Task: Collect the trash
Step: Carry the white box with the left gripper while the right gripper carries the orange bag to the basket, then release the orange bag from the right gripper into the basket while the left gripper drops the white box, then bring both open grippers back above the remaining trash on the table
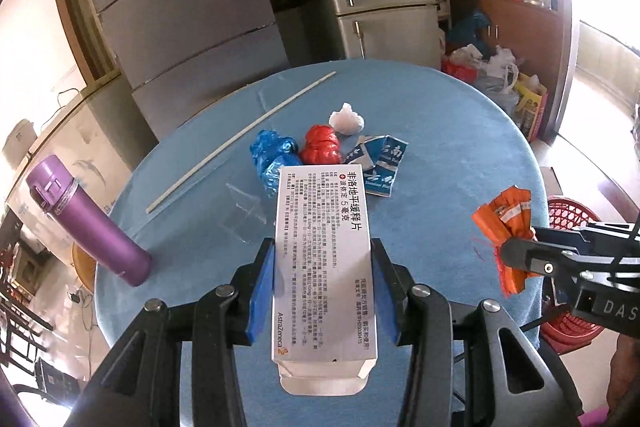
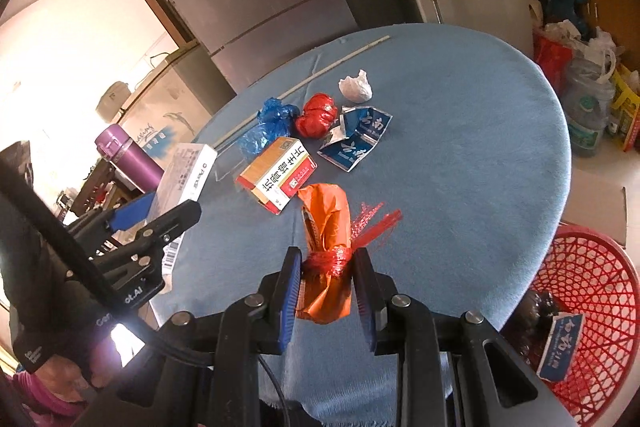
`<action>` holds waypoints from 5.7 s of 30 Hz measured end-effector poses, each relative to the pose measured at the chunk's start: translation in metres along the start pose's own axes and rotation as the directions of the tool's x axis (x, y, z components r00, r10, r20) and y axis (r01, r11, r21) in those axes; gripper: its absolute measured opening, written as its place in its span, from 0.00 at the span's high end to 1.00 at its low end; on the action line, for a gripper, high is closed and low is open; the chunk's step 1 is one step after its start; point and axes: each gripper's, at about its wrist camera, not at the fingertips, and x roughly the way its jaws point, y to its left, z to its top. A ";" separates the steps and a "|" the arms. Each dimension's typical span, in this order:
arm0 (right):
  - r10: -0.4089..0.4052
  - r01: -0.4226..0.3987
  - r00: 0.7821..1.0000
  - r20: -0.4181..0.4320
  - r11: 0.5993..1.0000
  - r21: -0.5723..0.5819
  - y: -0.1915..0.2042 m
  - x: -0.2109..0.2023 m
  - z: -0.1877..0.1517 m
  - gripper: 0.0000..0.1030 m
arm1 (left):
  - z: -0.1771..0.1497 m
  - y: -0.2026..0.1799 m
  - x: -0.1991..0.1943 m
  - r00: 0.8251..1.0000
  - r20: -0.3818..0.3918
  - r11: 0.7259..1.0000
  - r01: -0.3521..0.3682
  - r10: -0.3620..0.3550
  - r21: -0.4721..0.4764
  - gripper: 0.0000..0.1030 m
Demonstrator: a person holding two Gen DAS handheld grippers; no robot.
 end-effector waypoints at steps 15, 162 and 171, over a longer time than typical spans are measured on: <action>-0.007 0.007 1.000 0.001 0.998 0.066 -0.020 -0.018 -0.011 0.73 | 0.003 -0.020 -0.003 1.000 -0.006 0.999 0.021 -0.021 0.051 0.55; -0.137 0.137 0.985 -0.103 0.991 -0.011 0.032 0.037 0.002 0.70 | -0.063 0.073 0.009 0.997 -0.074 0.987 -0.019 0.007 -0.160 0.37; -0.126 0.123 0.986 -0.111 0.992 -0.035 0.040 0.047 0.006 0.70 | -0.065 0.079 0.011 0.996 -0.076 0.984 -0.051 0.039 -0.169 0.37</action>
